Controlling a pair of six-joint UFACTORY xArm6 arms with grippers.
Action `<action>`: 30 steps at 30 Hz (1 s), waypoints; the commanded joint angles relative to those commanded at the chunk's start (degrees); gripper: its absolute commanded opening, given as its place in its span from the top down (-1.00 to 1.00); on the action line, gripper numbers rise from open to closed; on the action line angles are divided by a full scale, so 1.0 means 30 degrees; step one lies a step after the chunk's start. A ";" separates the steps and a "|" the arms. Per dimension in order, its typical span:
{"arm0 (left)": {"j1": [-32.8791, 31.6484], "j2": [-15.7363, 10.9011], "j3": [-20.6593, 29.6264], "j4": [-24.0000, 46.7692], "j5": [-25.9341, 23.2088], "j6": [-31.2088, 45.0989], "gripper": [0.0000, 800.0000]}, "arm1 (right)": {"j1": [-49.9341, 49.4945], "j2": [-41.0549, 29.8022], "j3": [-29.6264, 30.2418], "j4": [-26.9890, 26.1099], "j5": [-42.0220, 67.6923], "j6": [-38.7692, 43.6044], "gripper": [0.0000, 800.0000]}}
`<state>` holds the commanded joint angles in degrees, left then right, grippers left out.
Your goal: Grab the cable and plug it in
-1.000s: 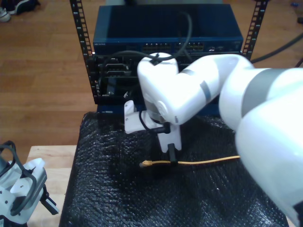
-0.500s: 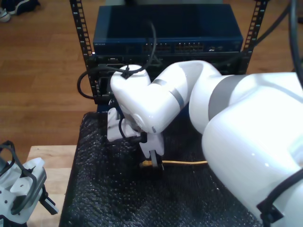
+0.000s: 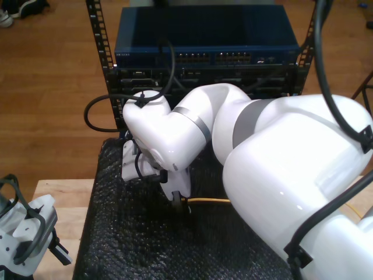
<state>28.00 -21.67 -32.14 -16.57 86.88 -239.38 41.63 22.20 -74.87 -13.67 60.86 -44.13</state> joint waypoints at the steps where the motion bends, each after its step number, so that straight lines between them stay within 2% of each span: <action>1: 0.0000 0.0000 0.0000 0.0000 0.0000 0.0029 -1.00 | 0.0000 0.0000 0.0000 0.0000 -0.0088 0.0088 -0.53; 6: 0.0000 0.0059 0.0000 0.0000 0.0000 0.0029 -1.00 | 0.0117 0.0000 0.0029 -0.0410 -0.0205 0.0176 -0.36; 24: 0.0000 0.0088 0.0000 0.0000 0.0000 0.0029 -1.00 | 0.0234 0.0000 0.0293 -0.0996 -0.0205 0.0381 -0.15; 30: 0.0000 0.0088 0.0000 0.0000 0.0029 0.0029 -1.00 | 0.0352 0.0000 0.0293 -0.1495 -0.0205 0.0557 0.02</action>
<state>28.00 -21.41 -32.14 -16.57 86.97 -239.30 42.68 22.20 -73.99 -18.15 60.24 -42.46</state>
